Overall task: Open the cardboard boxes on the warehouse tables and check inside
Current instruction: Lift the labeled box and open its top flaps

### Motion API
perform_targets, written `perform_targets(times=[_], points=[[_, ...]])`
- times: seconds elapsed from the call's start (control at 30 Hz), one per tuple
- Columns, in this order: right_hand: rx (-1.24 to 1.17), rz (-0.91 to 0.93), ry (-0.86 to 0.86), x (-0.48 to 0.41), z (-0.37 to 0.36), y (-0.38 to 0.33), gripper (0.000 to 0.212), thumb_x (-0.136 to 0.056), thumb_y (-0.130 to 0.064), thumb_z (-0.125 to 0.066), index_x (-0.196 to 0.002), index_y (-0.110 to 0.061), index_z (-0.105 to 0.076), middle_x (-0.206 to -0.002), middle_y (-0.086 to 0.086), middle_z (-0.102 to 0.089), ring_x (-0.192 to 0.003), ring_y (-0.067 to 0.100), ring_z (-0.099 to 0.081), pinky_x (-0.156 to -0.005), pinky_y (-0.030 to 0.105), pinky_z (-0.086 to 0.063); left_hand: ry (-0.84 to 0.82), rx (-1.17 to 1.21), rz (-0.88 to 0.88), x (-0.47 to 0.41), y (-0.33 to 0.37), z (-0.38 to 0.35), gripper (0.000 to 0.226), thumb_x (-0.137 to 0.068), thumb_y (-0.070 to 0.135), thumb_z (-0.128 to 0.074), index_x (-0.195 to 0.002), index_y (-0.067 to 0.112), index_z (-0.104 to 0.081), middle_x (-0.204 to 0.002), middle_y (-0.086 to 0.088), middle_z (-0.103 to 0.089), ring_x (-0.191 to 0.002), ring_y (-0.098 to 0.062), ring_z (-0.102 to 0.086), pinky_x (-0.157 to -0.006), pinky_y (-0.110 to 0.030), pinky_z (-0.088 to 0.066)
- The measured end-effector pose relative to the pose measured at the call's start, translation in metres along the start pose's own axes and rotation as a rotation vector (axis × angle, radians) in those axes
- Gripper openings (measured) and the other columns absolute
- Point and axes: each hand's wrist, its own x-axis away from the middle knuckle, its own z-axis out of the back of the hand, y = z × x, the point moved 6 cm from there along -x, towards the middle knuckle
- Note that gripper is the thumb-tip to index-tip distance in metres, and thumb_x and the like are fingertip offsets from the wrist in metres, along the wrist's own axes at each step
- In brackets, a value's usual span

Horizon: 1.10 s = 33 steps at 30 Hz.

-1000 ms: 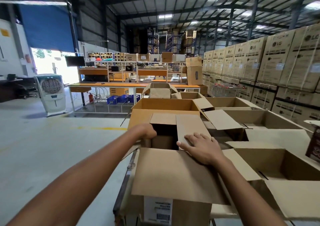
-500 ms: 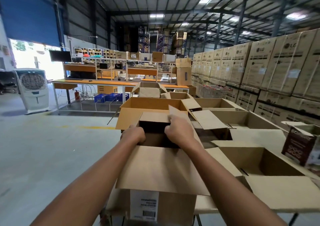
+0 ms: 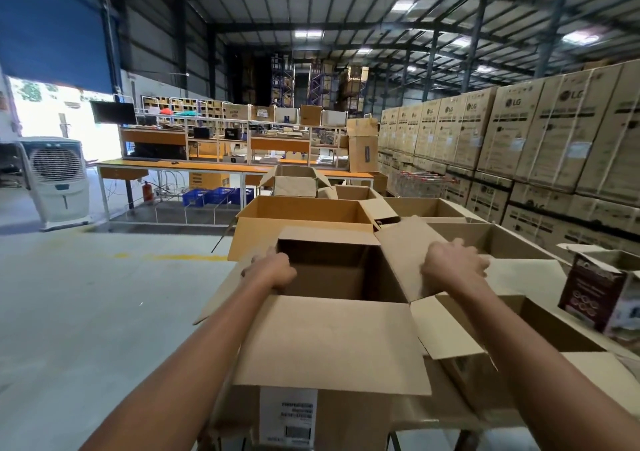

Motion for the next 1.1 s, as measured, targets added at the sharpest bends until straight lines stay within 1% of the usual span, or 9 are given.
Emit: perform_targets(times=[0.1, 0.2, 0.3, 0.43, 0.7, 0.87, 0.93, 1.0, 1.1], points=[[-0.255, 0.062, -0.201, 0.007, -0.04, -0.014, 0.059, -0.09, -0.07, -0.046, -0.102, -0.016, -0.066, -0.115, 0.01, -0.064, -0.109, 0.031, -0.058, -0.099, 0.052, -0.045, -0.005, 0.036, -0.051, -0.008, -0.003, -0.004, 0.031, -0.09, 0.037, -0.052, -0.114, 0.025, -0.065, -0.132, -0.005, -0.053, -0.115, -0.028, -0.051, -0.099, -0.053, -0.046], [-0.564, 0.117, -0.385, 0.017, -0.059, -0.033, 0.032, -0.094, -0.038, -0.065, -0.102, -0.007, -0.064, -0.101, 0.009, -0.066, -0.089, 0.022, -0.064, -0.081, 0.038, -0.058, -0.028, 0.03, -0.075, -0.008, 0.0, -0.006, 0.032, -0.088, 0.038, -0.055, -0.116, 0.025, -0.066, -0.132, -0.004, -0.051, -0.117, -0.027, -0.049, -0.1, -0.05, -0.045], [-0.467, 0.189, -0.313, 0.011, -0.053, -0.038, 0.01, -0.089, -0.016, -0.07, -0.087, -0.011, -0.062, -0.09, 0.008, -0.065, -0.08, 0.02, -0.064, -0.069, 0.033, -0.057, -0.058, -0.014, -0.072, 0.004, 0.003, -0.003, 0.042, -0.092, 0.044, -0.055, -0.129, 0.025, -0.061, -0.146, -0.007, -0.04, -0.131, -0.033, -0.038, -0.108, -0.052, -0.039], [-0.355, 0.262, -0.247, 0.004, -0.049, -0.042, 0.018, -0.083, -0.024, -0.075, -0.091, -0.017, -0.06, -0.091, 0.002, -0.066, -0.078, 0.013, -0.062, -0.059, 0.028, -0.051, -0.111, -0.1, -0.068, 0.009, 0.007, -0.002, 0.058, -0.095, 0.046, -0.058, -0.146, 0.023, -0.042, -0.156, -0.013, -0.025, -0.143, -0.039, -0.023, -0.114, -0.052, -0.031], [-0.454, 0.392, -0.326, -0.048, -0.046, -0.075, 0.071, -0.087, -0.028, -0.075, -0.147, -0.016, -0.038, -0.147, 0.007, -0.049, -0.13, 0.024, -0.051, -0.097, 0.033, -0.048, -0.022, -0.122, -0.214, -0.05, 0.024, 0.03, 0.087, -0.091, 0.041, -0.068, -0.158, 0.022, -0.016, -0.164, -0.012, -0.013, -0.15, -0.034, -0.015, -0.119, -0.053, -0.027], [-0.528, 0.42, -0.361, -0.095, -0.052, -0.108, 0.085, -0.084, -0.029, -0.079, -0.154, -0.018, -0.032, -0.157, 0.006, -0.036, -0.141, 0.026, -0.039, -0.11, 0.037, -0.039, -0.064, -0.166, -0.224, -0.098, 0.023, 0.022, 0.072, -0.093, 0.037, -0.064, -0.155, 0.024, -0.03, -0.163, -0.011, -0.02, -0.148, -0.033, -0.019, -0.118, -0.05, -0.028], [-0.518, 0.43, -0.367, -0.112, -0.06, -0.119, 0.077, -0.083, -0.027, -0.08, -0.149, -0.019, -0.04, -0.154, 0.006, -0.042, -0.14, 0.026, -0.04, -0.11, 0.038, -0.039, -0.069, -0.172, -0.279, -0.112, 0.027, 0.023, 0.06, -0.094, 0.033, -0.063, -0.148, 0.022, -0.042, -0.154, -0.008, -0.04, -0.14, -0.028, -0.036, -0.113, -0.043, -0.037], [-0.55, 0.424, -0.293, -0.133, -0.06, -0.124, 0.045, -0.087, -0.019, -0.074, -0.13, -0.02, -0.06, -0.141, 0.006, -0.055, -0.127, 0.023, -0.053, -0.1, 0.033, -0.047, -0.039, -0.131, -0.339, -0.128, 0.032, 0.036, 0.043, -0.094, 0.028, -0.064, -0.135, 0.019, -0.06, -0.135, -0.002, -0.06, -0.124, -0.023, -0.054, -0.1, -0.034, -0.046], [-0.716, 0.313, -0.022, -0.166, -0.04, -0.117, 0.016, -0.093, -0.014, -0.066, -0.109, -0.018, -0.068, -0.115, 0.006, -0.069, -0.095, 0.018, -0.063, -0.078, 0.03, -0.054, 0.07, 0.091, -0.335, -0.154, 0.032, 0.072, 0.025, -0.091, 0.036, -0.069, -0.091, 0.012, -0.076, -0.088, -0.003, -0.072, -0.087, -0.027, -0.067, -0.073, -0.035, -0.053]])
